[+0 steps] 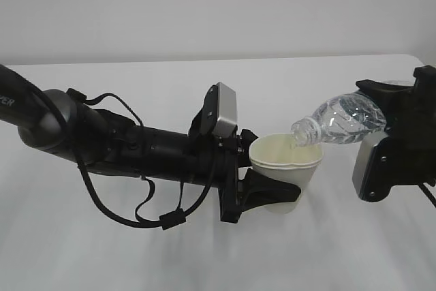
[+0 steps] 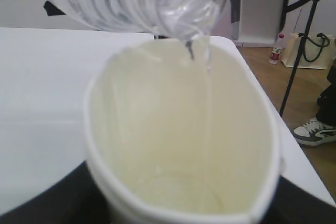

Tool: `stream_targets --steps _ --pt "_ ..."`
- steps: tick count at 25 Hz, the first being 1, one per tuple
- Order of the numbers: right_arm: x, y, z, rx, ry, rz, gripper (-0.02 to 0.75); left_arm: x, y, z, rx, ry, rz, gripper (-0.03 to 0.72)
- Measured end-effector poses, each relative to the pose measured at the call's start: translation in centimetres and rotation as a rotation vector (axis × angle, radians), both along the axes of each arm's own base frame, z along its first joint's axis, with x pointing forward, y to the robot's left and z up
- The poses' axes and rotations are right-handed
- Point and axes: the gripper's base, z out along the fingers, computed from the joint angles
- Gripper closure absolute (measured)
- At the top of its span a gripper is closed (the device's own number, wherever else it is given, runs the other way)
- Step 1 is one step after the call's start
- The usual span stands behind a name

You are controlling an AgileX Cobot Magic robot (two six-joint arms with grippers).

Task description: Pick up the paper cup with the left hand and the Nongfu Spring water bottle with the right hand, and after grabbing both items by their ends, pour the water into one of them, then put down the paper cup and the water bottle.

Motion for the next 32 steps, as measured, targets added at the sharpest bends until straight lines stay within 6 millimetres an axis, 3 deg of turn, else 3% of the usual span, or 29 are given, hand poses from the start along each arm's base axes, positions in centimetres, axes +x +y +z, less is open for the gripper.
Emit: stream_targets --steps 32 --pt "0.61 0.21 0.54 0.011 -0.024 0.014 0.382 0.06 0.02 -0.10 0.011 -0.001 0.007 0.259"
